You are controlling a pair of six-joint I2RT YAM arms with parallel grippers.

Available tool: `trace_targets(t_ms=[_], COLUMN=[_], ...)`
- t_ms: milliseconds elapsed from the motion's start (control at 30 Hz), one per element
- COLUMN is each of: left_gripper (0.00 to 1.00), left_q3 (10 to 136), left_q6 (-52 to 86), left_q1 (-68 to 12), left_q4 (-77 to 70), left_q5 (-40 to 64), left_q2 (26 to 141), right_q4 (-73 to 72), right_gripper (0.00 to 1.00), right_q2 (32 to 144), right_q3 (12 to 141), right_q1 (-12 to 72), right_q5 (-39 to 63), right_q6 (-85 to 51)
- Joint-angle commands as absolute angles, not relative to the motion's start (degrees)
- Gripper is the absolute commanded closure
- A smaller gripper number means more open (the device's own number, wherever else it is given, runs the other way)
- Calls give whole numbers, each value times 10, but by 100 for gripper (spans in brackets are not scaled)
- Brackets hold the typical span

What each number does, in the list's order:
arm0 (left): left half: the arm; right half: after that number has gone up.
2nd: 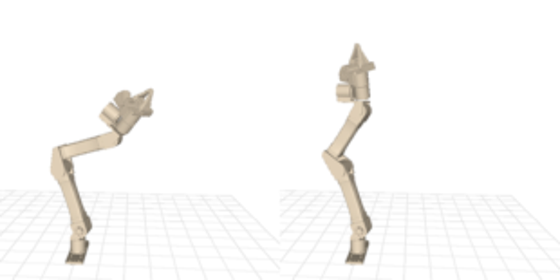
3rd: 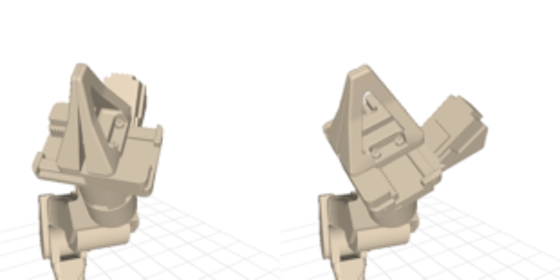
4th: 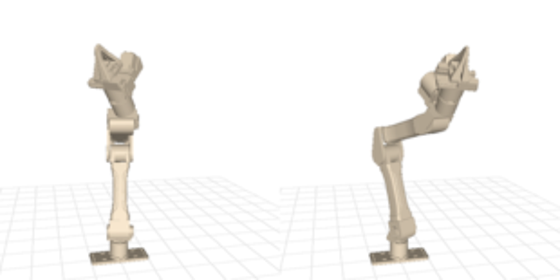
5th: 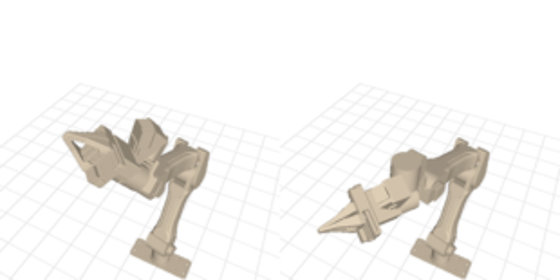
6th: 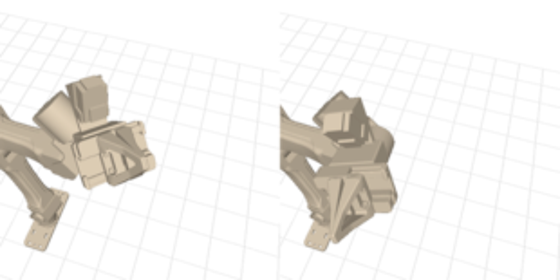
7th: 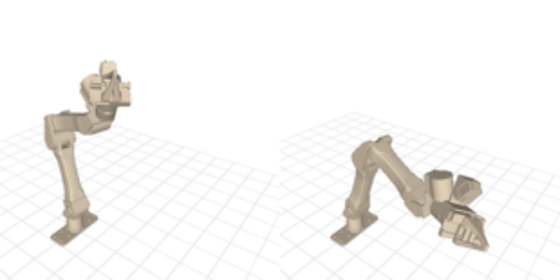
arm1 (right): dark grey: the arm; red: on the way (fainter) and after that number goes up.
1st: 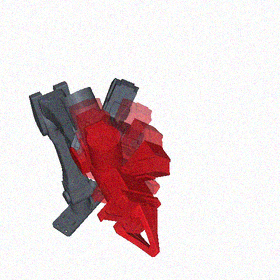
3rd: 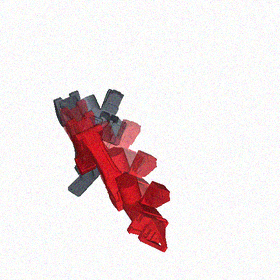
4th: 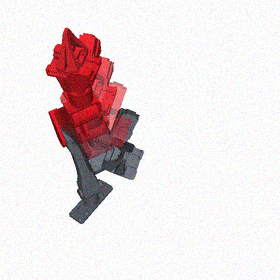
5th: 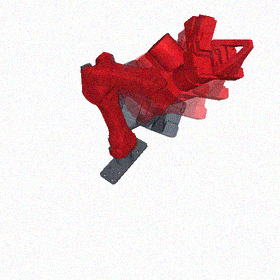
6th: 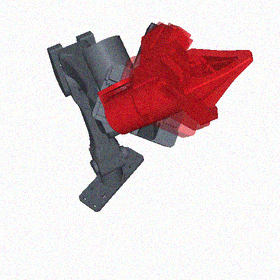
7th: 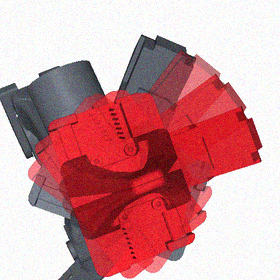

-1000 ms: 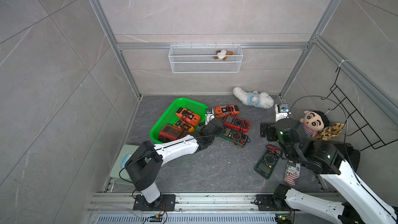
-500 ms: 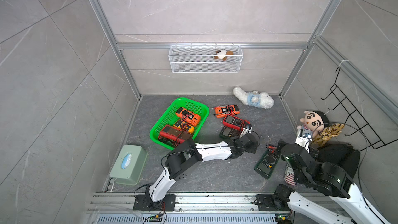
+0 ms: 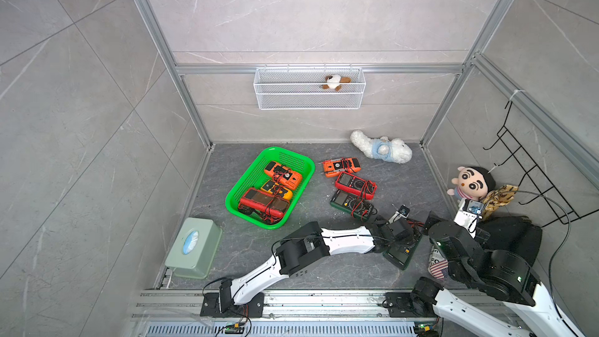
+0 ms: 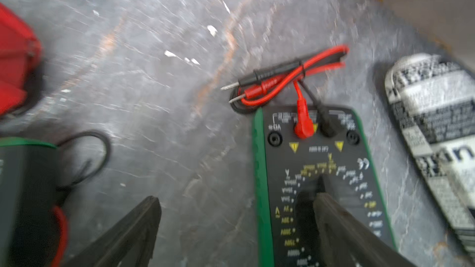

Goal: Put the multimeter into the basket
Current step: Pick up the multimeter from the center of the board.

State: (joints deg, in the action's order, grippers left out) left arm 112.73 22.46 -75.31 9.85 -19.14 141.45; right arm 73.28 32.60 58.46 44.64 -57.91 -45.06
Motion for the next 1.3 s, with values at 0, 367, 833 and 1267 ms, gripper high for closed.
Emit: trace_targets(t_ms=[0, 367, 833, 1267], left_gripper=[2, 2, 2, 2], left_q3=[1164, 1156, 1141, 1280], left_q6=[186, 193, 163, 151], left_q1=[-767, -784, -819, -823], left_q4=[122, 125, 78, 215], left_q5=[-187, -236, -183, -252], left_q2=[1429, 1412, 1382, 1503], right_q4=[736, 723, 712, 708], right_gripper=[0, 0, 0, 0], right_q2=[333, 350, 382, 379], right_q3=[582, 579, 578, 576], right_q1=[445, 445, 446, 446], right_q5=[-589, -574, -564, -558], right_q6=[-453, -438, -429, -426])
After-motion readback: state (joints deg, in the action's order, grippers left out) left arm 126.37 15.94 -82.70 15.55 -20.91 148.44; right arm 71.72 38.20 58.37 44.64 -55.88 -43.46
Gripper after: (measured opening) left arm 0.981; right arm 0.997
